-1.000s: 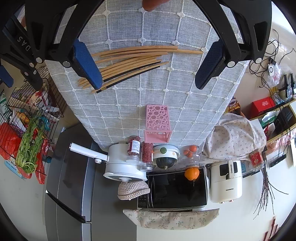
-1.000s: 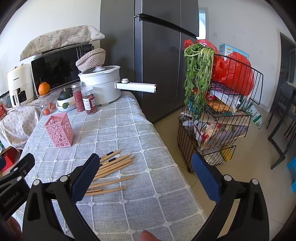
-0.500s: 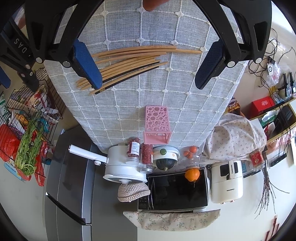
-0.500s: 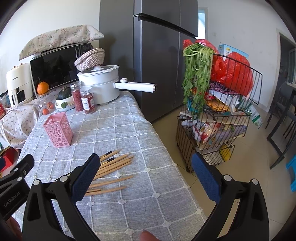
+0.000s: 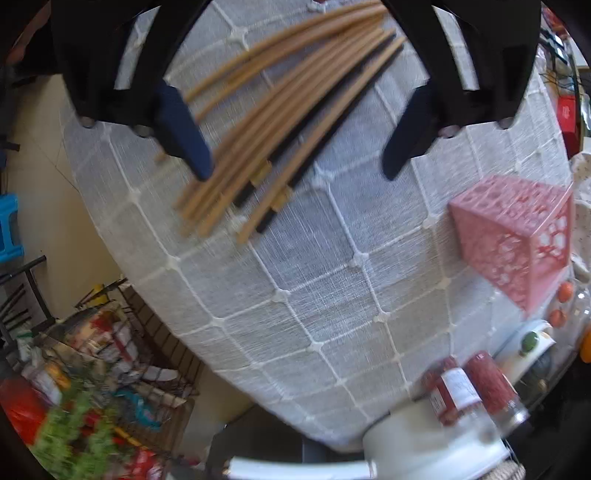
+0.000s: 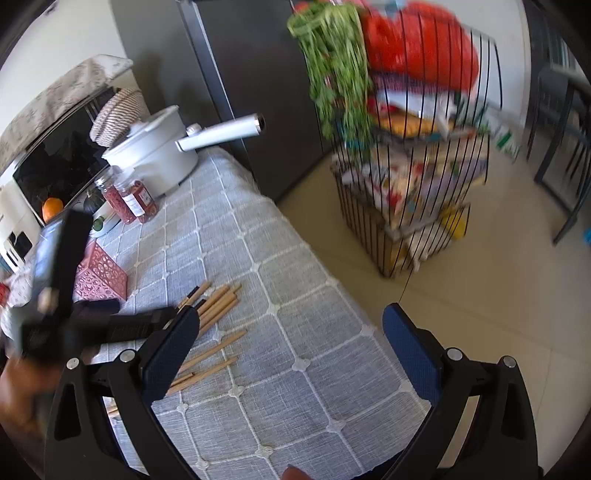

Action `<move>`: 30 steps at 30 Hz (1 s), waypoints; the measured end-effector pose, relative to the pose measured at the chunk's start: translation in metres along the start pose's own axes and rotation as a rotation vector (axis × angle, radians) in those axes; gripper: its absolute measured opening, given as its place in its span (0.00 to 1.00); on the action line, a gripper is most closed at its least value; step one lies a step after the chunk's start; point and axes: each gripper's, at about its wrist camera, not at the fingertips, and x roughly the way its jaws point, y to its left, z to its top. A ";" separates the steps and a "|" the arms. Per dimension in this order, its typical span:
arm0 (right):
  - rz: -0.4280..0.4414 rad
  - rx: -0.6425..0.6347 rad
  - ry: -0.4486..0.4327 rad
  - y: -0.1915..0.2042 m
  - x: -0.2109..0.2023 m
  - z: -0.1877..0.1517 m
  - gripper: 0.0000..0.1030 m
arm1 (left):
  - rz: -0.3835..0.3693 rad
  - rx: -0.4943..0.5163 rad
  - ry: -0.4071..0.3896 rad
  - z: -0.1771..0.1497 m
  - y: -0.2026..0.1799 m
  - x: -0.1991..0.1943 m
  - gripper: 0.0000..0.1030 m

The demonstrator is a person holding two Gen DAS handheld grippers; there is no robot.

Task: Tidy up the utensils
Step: 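Lower the left tool onto the chopstick pile and grasp one wooden chopstick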

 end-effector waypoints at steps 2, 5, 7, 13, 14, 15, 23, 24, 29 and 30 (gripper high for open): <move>0.025 0.027 0.052 -0.004 0.010 0.002 0.94 | -0.008 -0.002 0.070 0.014 0.003 0.017 0.54; 0.074 0.075 0.142 -0.009 0.027 0.002 0.94 | 0.007 0.023 0.108 0.025 0.007 0.032 0.43; 0.094 0.098 0.187 -0.010 0.037 0.002 0.94 | -0.020 0.026 0.113 0.028 0.011 0.035 0.42; 0.084 0.088 0.235 -0.003 0.050 -0.003 0.94 | -0.059 0.074 0.126 0.031 0.010 0.030 0.38; 0.083 0.092 0.240 -0.003 0.052 -0.003 0.94 | -0.061 0.085 0.120 0.030 0.007 0.027 0.38; 0.083 0.098 0.244 -0.003 0.053 -0.003 0.94 | -0.061 0.099 0.112 0.028 0.005 0.024 0.38; 0.071 0.107 0.258 -0.004 0.058 -0.005 0.94 | -0.037 0.136 0.123 0.021 0.003 0.033 0.38; 0.066 0.107 0.255 -0.004 0.058 -0.005 0.94 | -0.048 0.137 0.119 0.020 0.003 0.032 0.38; 0.062 0.120 0.265 -0.006 0.061 -0.005 0.94 | -0.028 0.217 0.149 0.015 -0.009 0.039 0.25; 0.062 0.120 0.267 -0.006 0.062 -0.005 0.94 | -0.035 0.224 0.152 0.016 -0.010 0.039 0.21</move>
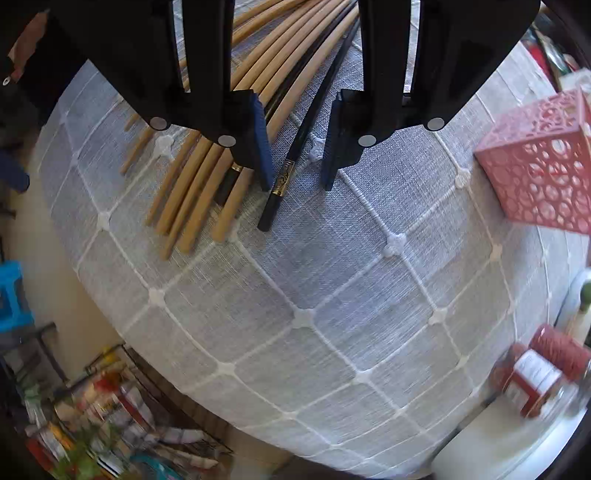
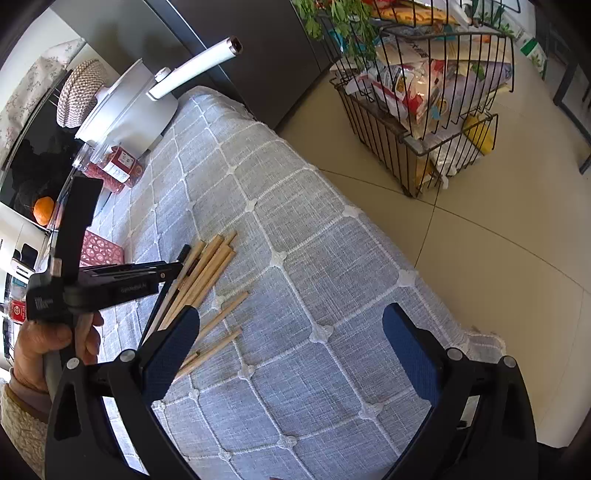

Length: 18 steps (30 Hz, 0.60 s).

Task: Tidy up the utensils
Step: 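Lower the left tool onto the chopstick pile and grasp one wooden chopstick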

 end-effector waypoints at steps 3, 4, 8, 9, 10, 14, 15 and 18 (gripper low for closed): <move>-0.001 0.003 0.008 0.000 0.002 -0.001 0.94 | -0.015 -0.012 -0.007 0.006 0.001 0.002 0.11; 0.001 0.008 0.010 0.000 0.003 -0.001 0.94 | -0.017 -0.012 -0.016 0.005 0.002 0.002 0.11; 0.003 0.036 0.043 0.000 0.010 -0.003 0.93 | 0.031 -0.019 -0.135 -0.011 0.007 -0.016 0.09; 0.004 0.045 0.052 0.001 0.012 -0.004 0.90 | 0.026 -0.026 -0.176 -0.019 0.009 -0.029 0.09; -0.002 0.062 0.062 0.002 0.014 -0.005 0.88 | 0.038 -0.030 -0.229 -0.028 0.010 -0.045 0.09; -0.026 0.070 0.116 0.013 0.023 -0.008 0.64 | 0.105 -0.004 -0.413 -0.070 0.006 -0.110 0.08; -0.030 0.079 0.142 0.019 0.027 -0.009 0.53 | 0.125 0.002 -0.464 -0.085 0.006 -0.129 0.08; -0.036 0.137 0.226 0.031 0.041 -0.013 0.38 | 0.155 -0.006 -0.573 -0.120 0.006 -0.167 0.07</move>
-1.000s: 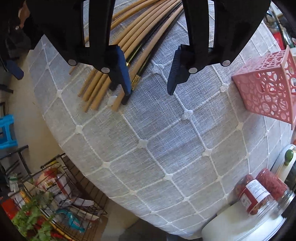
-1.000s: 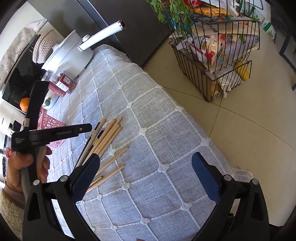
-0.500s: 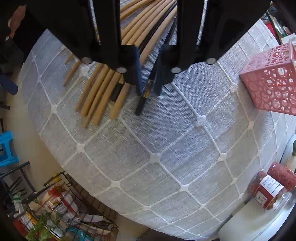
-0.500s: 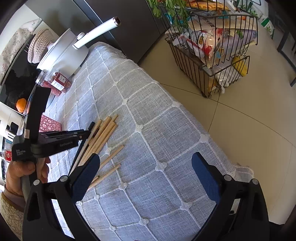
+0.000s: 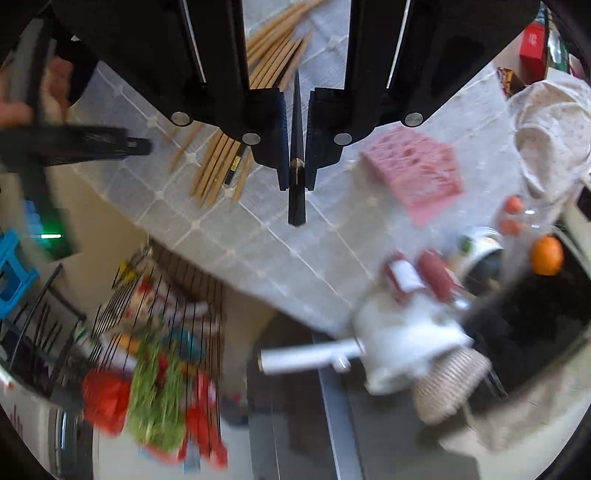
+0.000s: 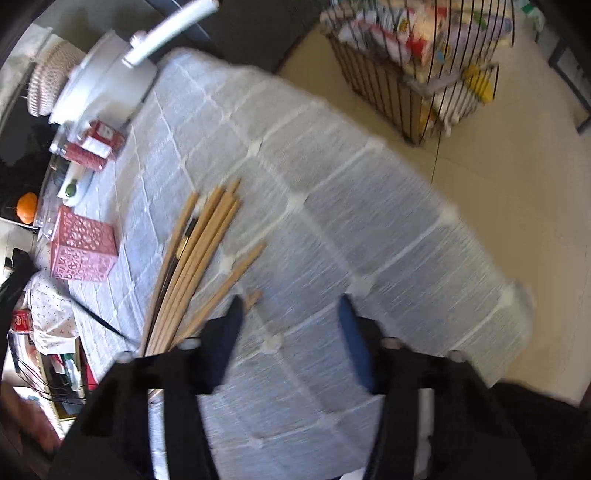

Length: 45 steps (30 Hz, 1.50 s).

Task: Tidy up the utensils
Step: 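Lower the left tool onto the chopstick pile and grasp one wooden chopstick, then carry the chopstick with the left tool into the pink holder and open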

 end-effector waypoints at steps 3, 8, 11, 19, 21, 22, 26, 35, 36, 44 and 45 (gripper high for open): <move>0.001 0.054 0.060 0.012 0.012 -0.003 0.38 | 0.021 -0.011 -0.073 -0.010 0.006 -0.033 0.07; -0.044 0.140 0.073 0.021 0.023 -0.005 0.38 | 0.033 -0.044 -0.171 -0.031 0.025 -0.082 0.07; -0.090 0.185 0.067 0.028 0.030 0.000 0.37 | 0.021 -0.065 -0.214 -0.046 0.035 -0.099 0.07; -0.276 0.163 -0.060 0.051 0.033 -0.009 0.14 | -0.018 -0.142 -0.264 -0.061 0.054 -0.114 0.07; -0.265 0.173 -0.081 0.051 0.032 -0.012 0.10 | -0.019 -0.161 -0.258 -0.063 0.057 -0.112 0.07; -0.236 0.184 -0.090 0.049 0.031 -0.013 0.09 | -0.017 -0.170 -0.253 -0.064 0.059 -0.112 0.07; -0.118 0.178 -0.116 0.045 0.014 -0.019 0.05 | -0.013 -0.218 -0.245 -0.068 0.068 -0.112 0.07; 0.080 -0.136 -0.295 0.086 -0.077 -0.036 0.05 | -0.049 -0.353 -0.259 -0.060 0.087 -0.124 0.07; 0.101 -0.180 -0.333 0.095 -0.094 -0.039 0.05 | -0.047 -0.364 -0.260 -0.057 0.090 -0.124 0.07; 0.200 -0.349 -0.512 0.149 -0.187 -0.015 0.05 | 0.014 -0.430 -0.303 -0.018 0.112 -0.133 0.07; 0.208 -0.356 -0.528 0.156 -0.194 -0.009 0.05 | 0.030 -0.437 -0.310 -0.011 0.116 -0.134 0.07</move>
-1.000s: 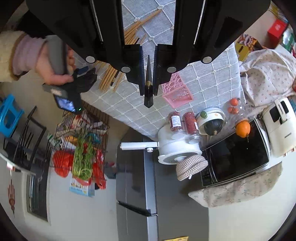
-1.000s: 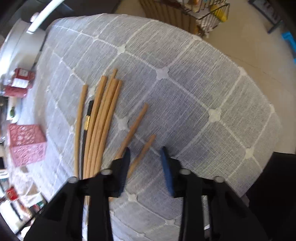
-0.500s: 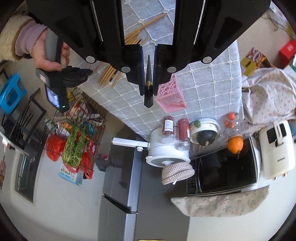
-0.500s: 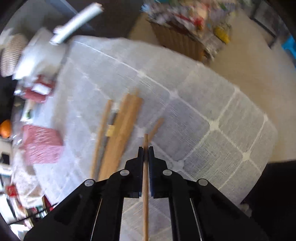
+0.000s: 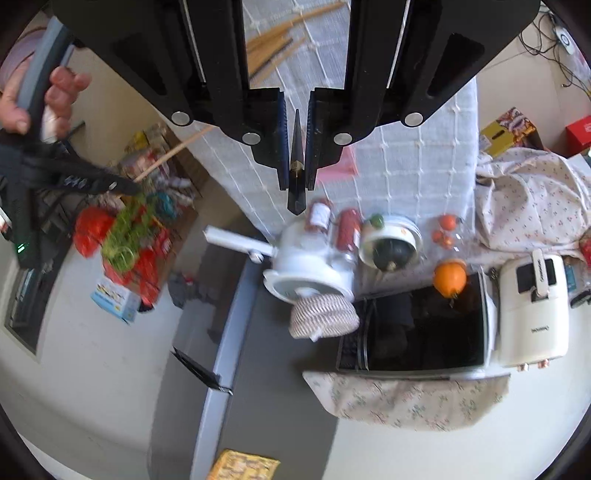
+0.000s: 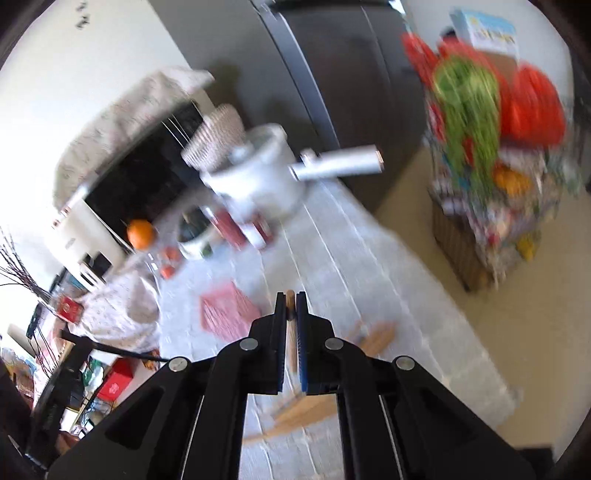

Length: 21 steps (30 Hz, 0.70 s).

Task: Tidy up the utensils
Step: 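Carry the chopstick with the left tool into the pink holder and open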

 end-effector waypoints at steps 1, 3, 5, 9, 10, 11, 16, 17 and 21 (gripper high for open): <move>0.018 -0.005 -0.026 0.008 -0.003 0.017 0.05 | 0.010 -0.003 -0.007 0.007 0.001 0.002 0.07; 0.044 -0.022 -0.052 0.022 -0.005 0.038 0.05 | 0.028 -0.009 -0.028 0.020 0.002 0.006 0.07; 0.064 -0.036 -0.073 0.036 -0.004 0.056 0.05 | 0.049 -0.008 -0.035 0.032 0.004 0.014 0.07; 0.106 -0.076 -0.081 0.064 0.010 0.078 0.05 | 0.081 -0.007 -0.020 0.043 0.008 0.038 0.07; 0.112 -0.087 -0.078 0.069 0.015 0.081 0.05 | 0.084 -0.012 -0.009 0.044 0.011 0.047 0.07; 0.113 -0.098 -0.074 0.074 0.022 0.082 0.05 | 0.087 -0.013 0.001 0.042 0.012 0.053 0.07; 0.122 -0.146 -0.021 0.090 0.062 0.080 0.05 | 0.112 -0.017 0.058 0.032 0.022 0.081 0.08; 0.123 -0.161 -0.012 0.094 0.069 0.076 0.05 | 0.111 -0.021 0.072 0.029 0.025 0.087 0.08; 0.138 -0.207 0.034 0.105 0.109 0.061 0.05 | 0.109 -0.031 0.129 0.021 0.031 0.109 0.17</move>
